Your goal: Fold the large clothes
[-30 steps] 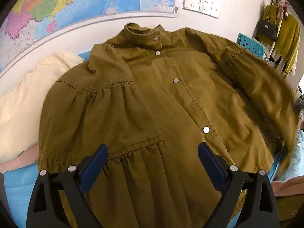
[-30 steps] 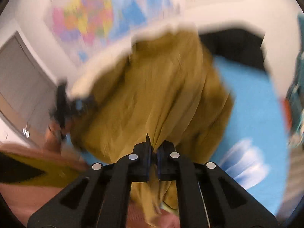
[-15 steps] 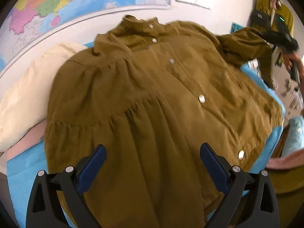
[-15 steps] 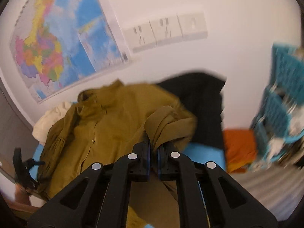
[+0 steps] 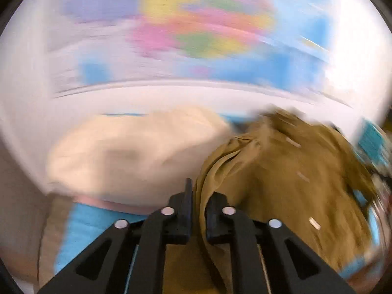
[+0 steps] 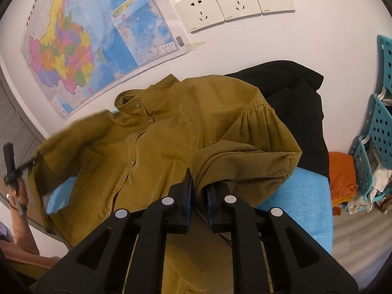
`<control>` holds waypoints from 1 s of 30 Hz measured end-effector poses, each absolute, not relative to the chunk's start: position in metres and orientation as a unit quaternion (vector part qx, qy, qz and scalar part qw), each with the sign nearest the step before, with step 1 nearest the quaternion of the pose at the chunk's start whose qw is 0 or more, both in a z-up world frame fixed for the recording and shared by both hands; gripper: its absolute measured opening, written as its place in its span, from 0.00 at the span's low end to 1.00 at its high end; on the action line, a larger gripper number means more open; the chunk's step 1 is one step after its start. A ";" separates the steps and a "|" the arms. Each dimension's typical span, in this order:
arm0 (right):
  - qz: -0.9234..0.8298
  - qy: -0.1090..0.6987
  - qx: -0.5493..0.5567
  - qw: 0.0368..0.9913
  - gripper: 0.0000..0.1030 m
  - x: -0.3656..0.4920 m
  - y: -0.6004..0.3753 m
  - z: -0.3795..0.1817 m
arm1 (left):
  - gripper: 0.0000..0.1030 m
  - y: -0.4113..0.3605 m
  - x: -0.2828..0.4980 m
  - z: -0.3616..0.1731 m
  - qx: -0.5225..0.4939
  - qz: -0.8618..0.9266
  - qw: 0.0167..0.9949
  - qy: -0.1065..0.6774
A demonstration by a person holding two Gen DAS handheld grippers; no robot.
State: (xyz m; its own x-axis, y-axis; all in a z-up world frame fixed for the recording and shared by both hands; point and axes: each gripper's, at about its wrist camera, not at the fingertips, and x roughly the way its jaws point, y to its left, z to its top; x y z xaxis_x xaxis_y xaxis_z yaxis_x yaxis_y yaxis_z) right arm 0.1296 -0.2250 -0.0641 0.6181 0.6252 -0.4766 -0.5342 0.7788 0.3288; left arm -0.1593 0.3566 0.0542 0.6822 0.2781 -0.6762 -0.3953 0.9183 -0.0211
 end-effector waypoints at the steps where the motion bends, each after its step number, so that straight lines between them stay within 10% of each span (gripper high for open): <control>1: 0.322 0.292 0.080 0.897 0.12 0.130 -0.228 -0.065 | 0.29 0.371 -0.155 0.053 -0.063 0.243 0.898 0.362; 3: 0.318 0.292 0.084 0.898 0.27 0.128 -0.232 -0.067 | 0.64 0.386 -0.143 0.038 0.000 0.355 0.850 0.390; 6: 0.325 0.279 0.079 0.900 0.67 0.116 -0.238 -0.068 | 0.67 0.388 -0.135 0.016 0.015 0.377 0.825 0.421; 9: 0.302 0.261 0.026 0.917 0.83 0.094 -0.235 -0.066 | 0.67 0.369 -0.141 0.013 -0.037 0.297 0.865 0.402; 19: 0.213 0.285 -0.021 0.934 0.91 0.079 -0.271 -0.113 | 0.81 0.245 -0.118 0.014 -0.019 0.076 0.934 0.347; 22: 0.218 0.314 0.033 0.924 0.76 0.092 -0.293 -0.133 | 0.81 0.218 -0.100 0.000 -0.012 0.031 0.933 0.359; 24: 0.235 0.326 0.061 0.914 0.13 0.100 -0.301 -0.142 | 0.81 0.201 -0.087 -0.010 -0.008 0.009 0.928 0.373; 25: 0.244 0.328 0.075 0.910 0.03 0.102 -0.304 -0.141 | 0.81 0.195 -0.081 -0.015 -0.008 -0.001 0.925 0.380; 30: 0.299 0.264 0.111 0.910 0.04 0.084 -0.321 -0.080 | 0.81 0.168 -0.065 -0.031 0.005 -0.045 0.915 0.401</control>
